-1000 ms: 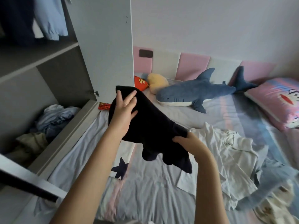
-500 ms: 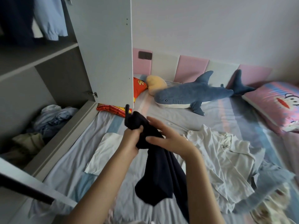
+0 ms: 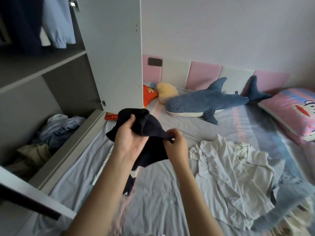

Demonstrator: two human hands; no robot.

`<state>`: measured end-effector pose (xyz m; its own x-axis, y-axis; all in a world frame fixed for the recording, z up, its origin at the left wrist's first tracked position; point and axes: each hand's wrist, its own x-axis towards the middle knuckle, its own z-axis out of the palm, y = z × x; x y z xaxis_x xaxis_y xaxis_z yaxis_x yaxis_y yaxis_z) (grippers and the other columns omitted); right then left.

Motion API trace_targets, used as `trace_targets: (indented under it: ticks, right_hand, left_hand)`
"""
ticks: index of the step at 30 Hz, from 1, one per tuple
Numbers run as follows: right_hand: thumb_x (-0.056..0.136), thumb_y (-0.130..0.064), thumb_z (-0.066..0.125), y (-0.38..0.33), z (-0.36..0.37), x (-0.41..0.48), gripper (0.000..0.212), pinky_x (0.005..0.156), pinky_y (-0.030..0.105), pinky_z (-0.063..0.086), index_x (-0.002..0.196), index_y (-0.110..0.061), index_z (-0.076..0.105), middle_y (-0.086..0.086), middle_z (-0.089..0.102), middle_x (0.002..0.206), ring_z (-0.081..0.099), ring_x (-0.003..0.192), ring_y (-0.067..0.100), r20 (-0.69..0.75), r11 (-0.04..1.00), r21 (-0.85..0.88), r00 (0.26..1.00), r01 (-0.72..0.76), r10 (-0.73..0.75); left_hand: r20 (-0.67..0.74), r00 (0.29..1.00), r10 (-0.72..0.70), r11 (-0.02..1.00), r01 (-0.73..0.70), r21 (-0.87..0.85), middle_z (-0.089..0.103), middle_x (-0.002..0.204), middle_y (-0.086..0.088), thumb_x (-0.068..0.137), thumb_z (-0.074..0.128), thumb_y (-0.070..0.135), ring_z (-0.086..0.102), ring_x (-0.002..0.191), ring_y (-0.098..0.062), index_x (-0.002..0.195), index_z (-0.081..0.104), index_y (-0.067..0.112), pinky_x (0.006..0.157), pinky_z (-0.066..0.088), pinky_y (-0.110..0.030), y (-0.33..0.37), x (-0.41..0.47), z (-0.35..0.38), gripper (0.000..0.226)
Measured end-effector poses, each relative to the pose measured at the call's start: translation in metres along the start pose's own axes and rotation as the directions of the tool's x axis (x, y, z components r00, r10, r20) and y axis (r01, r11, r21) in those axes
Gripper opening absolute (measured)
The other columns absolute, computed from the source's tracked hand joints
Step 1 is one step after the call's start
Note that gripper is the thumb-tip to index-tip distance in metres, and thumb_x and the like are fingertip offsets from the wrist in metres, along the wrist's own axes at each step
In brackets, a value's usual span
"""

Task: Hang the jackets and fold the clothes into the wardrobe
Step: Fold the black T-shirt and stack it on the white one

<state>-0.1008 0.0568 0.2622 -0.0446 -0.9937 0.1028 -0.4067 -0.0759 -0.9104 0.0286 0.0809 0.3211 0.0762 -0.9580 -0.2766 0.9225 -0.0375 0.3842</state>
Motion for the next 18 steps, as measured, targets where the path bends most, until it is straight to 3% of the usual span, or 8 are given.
trace_targets:
  ticks: [3, 5, 8, 11, 12, 14, 16, 18]
  right_hand:
    - [0.079, 0.004, 0.050, 0.008, -0.018, 0.012, 0.025, 0.054, 0.007, 0.036, 0.084, -0.020, 0.056, -0.011, 0.059, 0.071, 0.052, 0.063, 0.008, -0.027, 0.999, -0.005, 0.999, -0.035, 0.035]
    - [0.081, 0.004, 0.048, 0.014, -0.029, 0.017, 0.026, 0.053, 0.014, 0.038, 0.087, -0.020, 0.056, -0.005, 0.064, 0.075, 0.051, 0.059, 0.005, -0.034, 0.999, 0.020, 0.998, -0.043, 0.044]
    - [0.083, 0.007, 0.048, 0.018, -0.043, 0.019, 0.028, 0.054, 0.019, 0.040, 0.087, -0.019, 0.060, -0.006, 0.064, 0.069, 0.050, 0.059, 0.012, -0.051, 0.995, 0.097, 0.998, -0.024, 0.029]
    - [0.088, 0.003, 0.050, 0.008, -0.055, 0.015, 0.029, 0.057, 0.017, 0.042, 0.079, -0.021, 0.064, -0.012, 0.062, 0.064, 0.052, 0.061, 0.006, -0.035, 0.931, 0.353, 0.993, -0.089, 0.108]
    - [0.090, -0.001, 0.050, 0.003, -0.059, 0.013, 0.028, 0.058, 0.016, 0.043, 0.078, -0.022, 0.065, -0.011, 0.062, 0.064, 0.053, 0.061, 0.005, -0.018, 0.915, 0.389, 0.993, -0.104, 0.121]
    - [0.093, -0.009, 0.048, -0.006, -0.066, 0.011, 0.026, 0.057, 0.016, 0.045, 0.079, -0.021, 0.067, -0.006, 0.060, 0.067, 0.054, 0.062, 0.005, 0.054, 0.899, 0.416, 0.990, -0.141, 0.130]
    - [0.095, -0.013, 0.047, -0.014, -0.070, 0.009, 0.025, 0.057, 0.019, 0.047, 0.081, -0.020, 0.068, -0.004, 0.062, 0.067, 0.058, 0.063, 0.006, 0.146, 0.867, 0.452, 0.976, -0.209, 0.159]
    - [0.095, -0.012, 0.047, -0.021, -0.069, 0.007, 0.025, 0.061, 0.021, 0.049, 0.084, -0.020, 0.069, -0.003, 0.066, 0.070, 0.061, 0.066, 0.007, 0.225, 0.871, 0.434, 0.964, -0.232, 0.144]
  left_hand:
    - [0.005, 0.998, 0.066, 0.998, -0.066, 0.021, 0.066, 0.113, -0.020, 0.101, 0.035, 0.031, 0.063, 0.108, -0.031, 0.108, 0.067, 0.000, 0.099, 0.045, -0.051, 0.019, 0.000, -0.009, 0.045]
    - [0.027, 0.998, 0.060, 0.998, -0.061, 0.019, 0.064, 0.118, -0.022, 0.099, 0.038, 0.030, 0.062, 0.109, -0.036, 0.118, 0.058, 0.001, 0.093, 0.046, -0.055, 0.030, -0.002, -0.014, 0.040]
    - [0.024, 0.998, 0.051, 0.999, -0.051, 0.001, 0.070, 0.102, -0.022, 0.093, 0.045, 0.016, 0.071, 0.089, -0.033, 0.112, 0.058, -0.002, 0.075, 0.058, -0.046, 0.037, 0.001, -0.019, 0.029]
    - [-0.018, 0.998, 0.065, 0.998, -0.065, 0.010, 0.071, 0.094, -0.023, 0.096, 0.045, 0.010, 0.072, 0.082, -0.030, 0.105, 0.059, -0.007, 0.071, 0.059, -0.042, 0.037, 0.001, -0.021, 0.023]
    - [0.006, 0.998, 0.069, 0.998, -0.069, -0.004, 0.071, 0.093, -0.022, 0.086, 0.056, 0.003, 0.072, 0.081, -0.029, 0.099, 0.062, -0.008, 0.070, 0.060, -0.040, 0.037, 0.002, -0.023, 0.017]
    - [0.066, 0.991, 0.114, 0.993, -0.116, 0.029, 0.069, 0.093, -0.016, 0.066, 0.068, -0.006, 0.071, 0.084, -0.025, 0.091, 0.063, -0.003, 0.072, 0.059, -0.036, 0.034, 0.005, -0.031, 0.026]
    - [0.116, 0.971, 0.209, 0.956, -0.228, 0.184, 0.063, 0.100, -0.008, 0.077, 0.055, -0.010, 0.065, 0.095, -0.018, 0.104, 0.056, 0.004, 0.083, 0.057, -0.034, 0.028, 0.008, -0.034, 0.031]
    - [0.183, 0.944, 0.274, 0.886, -0.322, 0.334, 0.053, 0.120, -0.005, 0.078, 0.051, -0.014, 0.057, 0.111, -0.014, 0.139, 0.036, 0.012, 0.097, 0.049, -0.035, 0.019, 0.008, -0.035, 0.068]
